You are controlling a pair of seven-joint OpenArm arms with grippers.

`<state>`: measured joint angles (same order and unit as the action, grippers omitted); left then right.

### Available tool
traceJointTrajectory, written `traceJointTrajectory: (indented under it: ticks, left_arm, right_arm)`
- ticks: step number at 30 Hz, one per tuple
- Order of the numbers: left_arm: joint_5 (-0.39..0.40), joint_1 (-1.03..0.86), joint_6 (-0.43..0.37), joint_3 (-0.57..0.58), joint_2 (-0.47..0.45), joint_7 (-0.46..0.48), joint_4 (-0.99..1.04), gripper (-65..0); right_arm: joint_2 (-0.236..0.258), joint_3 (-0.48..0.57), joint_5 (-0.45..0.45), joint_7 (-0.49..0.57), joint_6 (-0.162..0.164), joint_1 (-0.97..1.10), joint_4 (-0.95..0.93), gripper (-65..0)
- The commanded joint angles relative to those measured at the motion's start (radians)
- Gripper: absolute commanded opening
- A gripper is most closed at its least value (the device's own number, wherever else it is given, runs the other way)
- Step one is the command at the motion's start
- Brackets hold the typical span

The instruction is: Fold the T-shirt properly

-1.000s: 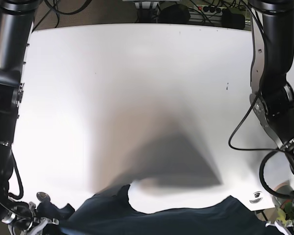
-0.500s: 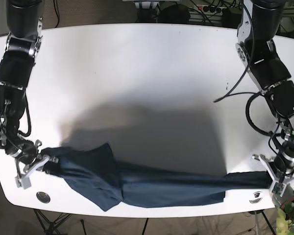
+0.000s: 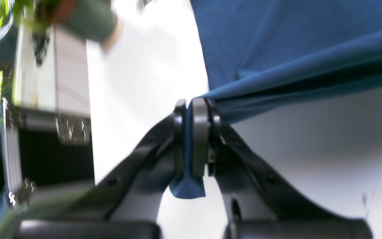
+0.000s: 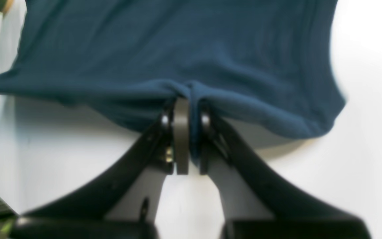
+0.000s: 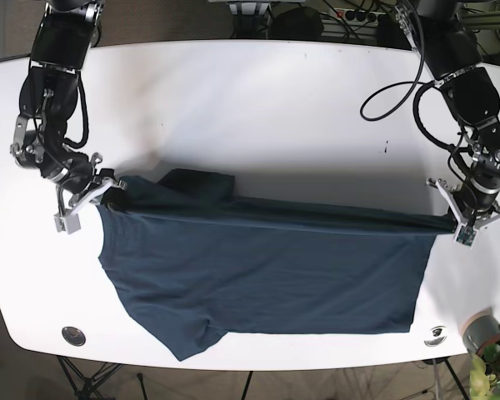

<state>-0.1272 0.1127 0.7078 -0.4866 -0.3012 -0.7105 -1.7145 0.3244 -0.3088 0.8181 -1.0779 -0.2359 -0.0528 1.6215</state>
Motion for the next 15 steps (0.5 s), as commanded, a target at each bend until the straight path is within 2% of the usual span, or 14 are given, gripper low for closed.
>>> traceJointTrajectory:
  ticks: [1,4,15]
  left_arm:
    - [0.004,-0.021,-0.010,-0.025,-0.016,0.018,-0.031,-65.0]
    - [0.004,-0.064,-0.010,-0.048,-0.016,0.018,-0.032,-65.0]
    - [0.004,-0.173,-0.010,-0.197,-0.008,0.018,-0.034,-65.0]
  right_arm:
    - [0.018,-0.014,0.017,0.023,-0.004,0.029,0.049,-62.6]
    - [0.005,-0.014,0.054,0.023,-0.004,0.084,0.076,-62.6]
    - [0.006,-0.057,0.155,0.023,-0.004,0.284,0.168,-62.6]
